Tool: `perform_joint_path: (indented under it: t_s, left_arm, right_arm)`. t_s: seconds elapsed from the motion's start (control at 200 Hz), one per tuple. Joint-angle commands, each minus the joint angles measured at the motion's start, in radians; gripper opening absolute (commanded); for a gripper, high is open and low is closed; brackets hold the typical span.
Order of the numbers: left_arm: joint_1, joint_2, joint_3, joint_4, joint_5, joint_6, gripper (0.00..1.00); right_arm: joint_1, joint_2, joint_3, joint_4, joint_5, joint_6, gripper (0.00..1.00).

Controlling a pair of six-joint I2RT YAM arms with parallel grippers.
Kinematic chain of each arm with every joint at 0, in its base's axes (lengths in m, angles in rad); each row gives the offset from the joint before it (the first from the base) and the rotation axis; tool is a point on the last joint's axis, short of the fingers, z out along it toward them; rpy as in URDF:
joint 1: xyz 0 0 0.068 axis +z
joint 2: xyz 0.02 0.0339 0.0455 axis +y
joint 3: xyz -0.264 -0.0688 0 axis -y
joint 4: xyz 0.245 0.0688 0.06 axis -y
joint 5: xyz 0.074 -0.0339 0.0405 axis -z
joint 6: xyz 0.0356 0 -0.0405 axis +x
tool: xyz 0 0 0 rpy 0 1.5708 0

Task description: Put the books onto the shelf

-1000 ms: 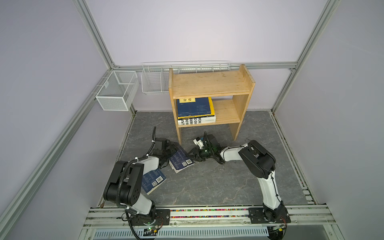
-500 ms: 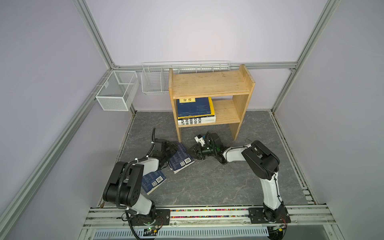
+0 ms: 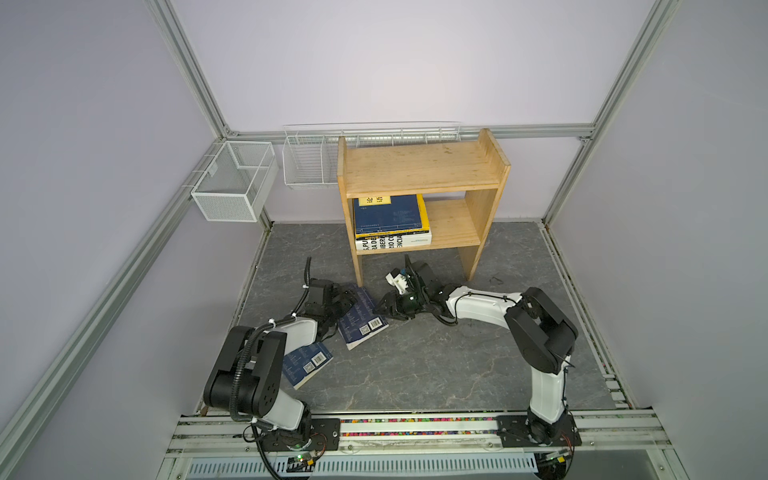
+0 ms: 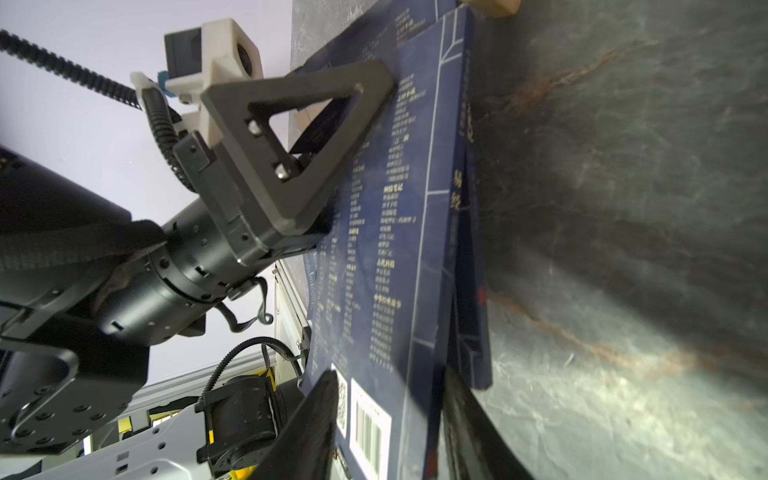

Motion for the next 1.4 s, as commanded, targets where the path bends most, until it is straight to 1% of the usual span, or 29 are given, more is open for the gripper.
perform_joint_path:
  t_s: [0.0, 0.085, 0.155, 0.205, 0.27, 0.33, 0.395, 0.49, 0.55, 0.645, 0.795, 0.9, 1.04, 1.105, 1.225, 1.285, 1.395]
  left_arm:
    - [-0.022, 0.067, -0.039, -0.188, 0.045, -0.008, 0.82]
    - [-0.023, 0.059, -0.043, -0.180, 0.042, -0.014, 0.82]
    - [-0.023, 0.055, -0.043, -0.179, 0.040, -0.013, 0.82]
    - [-0.023, 0.057, -0.039, -0.179, 0.040, -0.013, 0.82]
    - [-0.023, 0.065, -0.031, -0.178, 0.044, -0.010, 0.82]
    - [-0.023, 0.073, -0.023, -0.180, 0.049, -0.008, 0.82]
    - [-0.022, 0.074, -0.021, -0.179, 0.052, -0.008, 0.82]
    - [-0.023, 0.070, -0.030, -0.179, 0.045, -0.005, 0.82]
    - [-0.023, 0.072, -0.031, -0.180, 0.045, -0.002, 0.82]
    - [-0.022, 0.078, -0.032, -0.173, 0.052, -0.006, 0.82]
    - [-0.022, 0.073, -0.033, -0.167, 0.052, -0.011, 0.82]
    - [-0.023, 0.073, -0.030, -0.168, 0.051, -0.013, 0.82]
    - [-0.022, 0.086, -0.024, -0.162, 0.059, -0.015, 0.82]
    - [-0.023, 0.097, -0.020, -0.156, 0.068, -0.018, 0.82]
    - [-0.023, 0.110, -0.023, -0.128, 0.084, -0.034, 0.82]
    - [-0.023, 0.112, -0.025, -0.121, 0.087, -0.038, 0.81]
    - [-0.023, 0.116, -0.027, -0.118, 0.085, -0.038, 0.82]
  right_arm:
    - [0.012, -0.015, 0.023, -0.123, -0.030, -0.053, 0.51]
    - [0.014, -0.034, 0.026, -0.201, -0.016, -0.076, 0.54]
    - [0.014, -0.047, 0.019, -0.239, -0.021, -0.091, 0.55]
    - [0.014, -0.051, 0.003, -0.216, -0.046, -0.079, 0.54]
    - [0.014, -0.042, -0.014, -0.144, -0.097, -0.045, 0.54]
    - [0.013, -0.031, -0.009, -0.140, -0.098, -0.045, 0.54]
    - [0.012, -0.038, 0.002, -0.197, -0.032, -0.088, 0.55]
    - [0.003, -0.047, 0.029, -0.284, 0.090, -0.180, 0.64]
    - [-0.002, -0.043, 0.033, -0.289, 0.148, -0.233, 0.67]
    - [-0.021, -0.017, 0.035, -0.265, 0.177, -0.257, 0.67]
    - [-0.051, 0.037, 0.024, -0.161, 0.148, -0.267, 0.68]
    - [-0.045, 0.059, 0.020, -0.117, 0.137, -0.302, 0.72]
    - [-0.030, 0.098, -0.013, -0.012, 0.052, -0.284, 0.74]
    - [-0.026, 0.126, -0.024, 0.033, 0.019, -0.255, 0.73]
    - [-0.026, 0.152, -0.059, 0.157, -0.073, -0.165, 0.67]
    - [-0.025, 0.138, -0.083, 0.216, -0.119, -0.128, 0.64]
    - [-0.025, 0.090, -0.116, 0.292, -0.190, -0.070, 0.62]
